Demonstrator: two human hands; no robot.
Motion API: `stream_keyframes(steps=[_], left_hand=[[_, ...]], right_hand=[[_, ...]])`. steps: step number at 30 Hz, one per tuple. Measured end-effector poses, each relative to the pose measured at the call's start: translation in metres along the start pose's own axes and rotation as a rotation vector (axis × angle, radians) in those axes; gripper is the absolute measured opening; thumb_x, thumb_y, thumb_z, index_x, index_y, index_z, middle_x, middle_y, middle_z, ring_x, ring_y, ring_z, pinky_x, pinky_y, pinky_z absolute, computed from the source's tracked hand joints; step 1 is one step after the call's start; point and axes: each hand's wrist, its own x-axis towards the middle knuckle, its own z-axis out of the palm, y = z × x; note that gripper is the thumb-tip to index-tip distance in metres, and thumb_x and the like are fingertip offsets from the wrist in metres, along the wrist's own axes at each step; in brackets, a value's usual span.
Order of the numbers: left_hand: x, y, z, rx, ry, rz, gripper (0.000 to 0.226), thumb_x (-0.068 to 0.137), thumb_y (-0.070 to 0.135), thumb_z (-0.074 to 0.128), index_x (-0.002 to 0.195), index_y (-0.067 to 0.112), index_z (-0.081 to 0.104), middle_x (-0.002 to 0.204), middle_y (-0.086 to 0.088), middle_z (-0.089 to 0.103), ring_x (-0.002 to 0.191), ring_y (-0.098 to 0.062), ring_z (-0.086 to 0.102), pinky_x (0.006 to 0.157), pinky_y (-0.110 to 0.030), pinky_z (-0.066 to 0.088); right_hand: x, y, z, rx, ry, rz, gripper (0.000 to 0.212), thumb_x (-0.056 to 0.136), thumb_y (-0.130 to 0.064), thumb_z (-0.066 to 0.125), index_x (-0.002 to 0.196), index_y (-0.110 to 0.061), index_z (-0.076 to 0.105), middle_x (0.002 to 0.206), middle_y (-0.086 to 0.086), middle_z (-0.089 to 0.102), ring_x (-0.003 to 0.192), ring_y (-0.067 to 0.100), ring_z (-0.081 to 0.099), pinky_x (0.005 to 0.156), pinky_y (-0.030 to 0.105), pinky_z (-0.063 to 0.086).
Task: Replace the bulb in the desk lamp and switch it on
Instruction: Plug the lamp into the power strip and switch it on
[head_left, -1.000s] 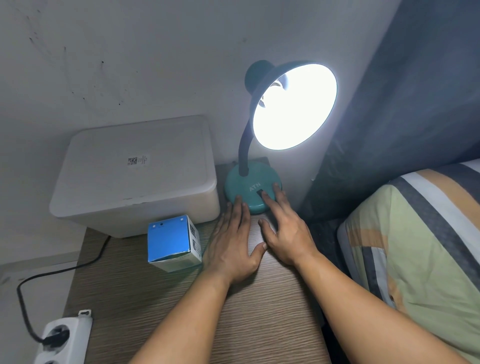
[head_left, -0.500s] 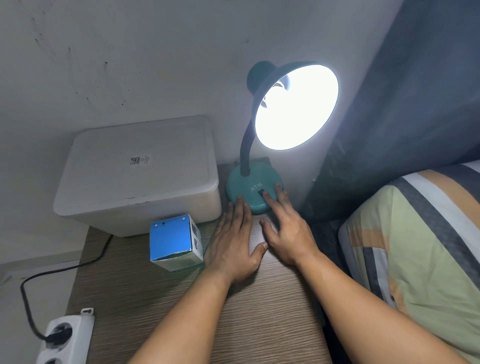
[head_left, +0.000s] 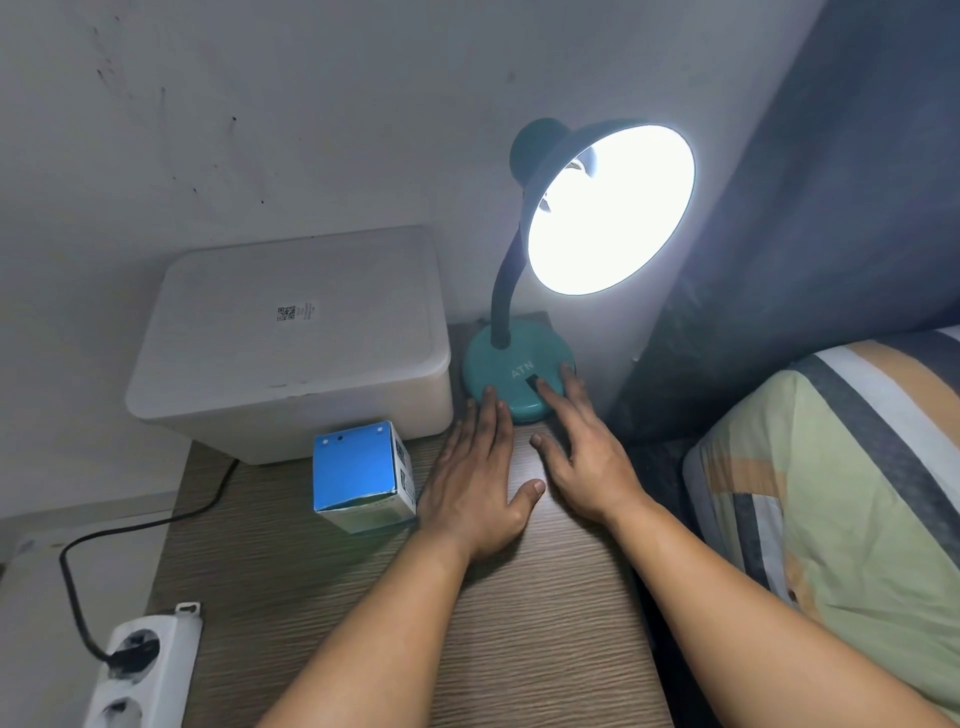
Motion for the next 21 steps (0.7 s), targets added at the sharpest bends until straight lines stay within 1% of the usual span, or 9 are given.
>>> stream_keyframes(steps=[3, 9, 13, 17, 21], left_hand=[[0.0001, -0.0002, 0.0004, 0.002, -0.003, -0.001, 0.09, 0.096, 0.061, 0.033, 0.157, 0.012, -0.011, 0.163, -0.008, -0.024, 0.15, -0.019, -0.024, 0.116, -0.031, -0.018], [0.0, 0.0, 0.0008, 0.012, -0.005, -0.006, 0.09, 0.096, 0.061, 0.033, 0.157, 0.012, -0.012, 0.163, -0.008, -0.024, 0.151, -0.021, -0.021, 0.115, -0.03, -0.018], [0.0002, -0.0016, 0.0032, 0.014, -0.007, 0.004, 0.09, 0.096, 0.062, 0.032, 0.157, 0.012, -0.011, 0.163, -0.009, -0.024, 0.151, -0.021, -0.022, 0.117, -0.031, -0.016], [0.0006, -0.0021, 0.0046, 0.01, -0.001, 0.009, 0.091, 0.096, 0.061, 0.034, 0.157, 0.011, -0.01, 0.164, -0.01, -0.022, 0.151, -0.022, -0.021, 0.119, -0.031, -0.015], [0.0016, -0.0044, 0.0085, -0.008, 0.01, 0.012, 0.091, 0.096, 0.062, 0.034, 0.157, 0.011, -0.01, 0.164, -0.009, -0.022, 0.152, -0.022, -0.02, 0.122, -0.034, -0.012]], right_hand=[[-0.0003, -0.0004, 0.0001, -0.017, -0.013, 0.007, 0.065, 0.098, -0.04, 0.049, 0.145, -0.063, 0.011, 0.165, -0.014, 0.005, 0.152, 0.009, 0.006, 0.116, 0.055, 0.029], [-0.0009, -0.0016, -0.0009, -0.046, -0.004, -0.001, 0.065, 0.097, -0.042, 0.048, 0.146, -0.061, 0.009, 0.166, -0.01, 0.007, 0.152, 0.012, 0.007, 0.117, 0.051, 0.03], [-0.0005, -0.003, -0.0009, -0.099, 0.015, 0.005, 0.066, 0.093, -0.043, 0.048, 0.149, -0.051, 0.015, 0.166, -0.006, 0.01, 0.151, 0.017, 0.016, 0.113, 0.05, 0.036], [0.0007, -0.0033, -0.0004, -0.156, 0.02, 0.01, 0.067, 0.09, -0.042, 0.048, 0.15, -0.046, 0.019, 0.164, -0.003, 0.012, 0.15, 0.021, 0.018, 0.112, 0.05, 0.037], [0.0065, -0.0088, -0.0079, -0.218, 0.013, 0.004, 0.068, 0.085, -0.037, 0.051, 0.148, -0.039, 0.028, 0.159, 0.003, 0.023, 0.146, 0.023, 0.022, 0.111, 0.048, 0.038]])
